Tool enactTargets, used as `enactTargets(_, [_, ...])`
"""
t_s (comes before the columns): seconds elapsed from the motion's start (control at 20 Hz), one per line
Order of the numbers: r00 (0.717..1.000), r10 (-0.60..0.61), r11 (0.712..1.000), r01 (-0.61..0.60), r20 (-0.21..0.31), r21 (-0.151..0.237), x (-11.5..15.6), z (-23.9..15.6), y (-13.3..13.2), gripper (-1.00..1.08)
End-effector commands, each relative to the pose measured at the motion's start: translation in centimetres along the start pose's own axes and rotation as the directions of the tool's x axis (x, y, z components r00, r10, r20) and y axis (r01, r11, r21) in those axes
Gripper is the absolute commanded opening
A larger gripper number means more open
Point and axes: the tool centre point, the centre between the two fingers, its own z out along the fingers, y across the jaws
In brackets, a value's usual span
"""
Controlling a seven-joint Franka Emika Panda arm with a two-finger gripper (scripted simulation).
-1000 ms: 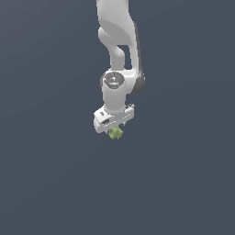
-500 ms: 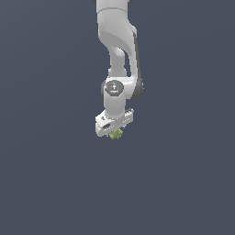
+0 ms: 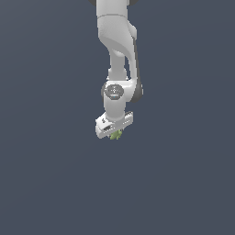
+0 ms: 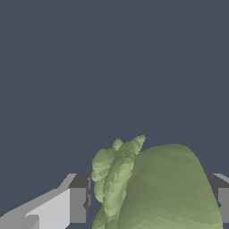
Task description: Pick up the object and move it to a goal position.
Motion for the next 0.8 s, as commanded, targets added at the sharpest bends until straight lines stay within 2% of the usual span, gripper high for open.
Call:
enactTargets(0.0, [1.000,0.000,1.000,0.000,0.000,0.000,0.0,0.1,0.0,-1.00])
enactTargets(0.45, [1.000,0.000,1.000,0.000,0.000,-0.001,0.0,-0.2,0.3,-1.00])
enactTargets(0.75, [1.000,0.000,1.000,0.000,-0.001,0.000,0.2,-1.8,2.0,-1.00])
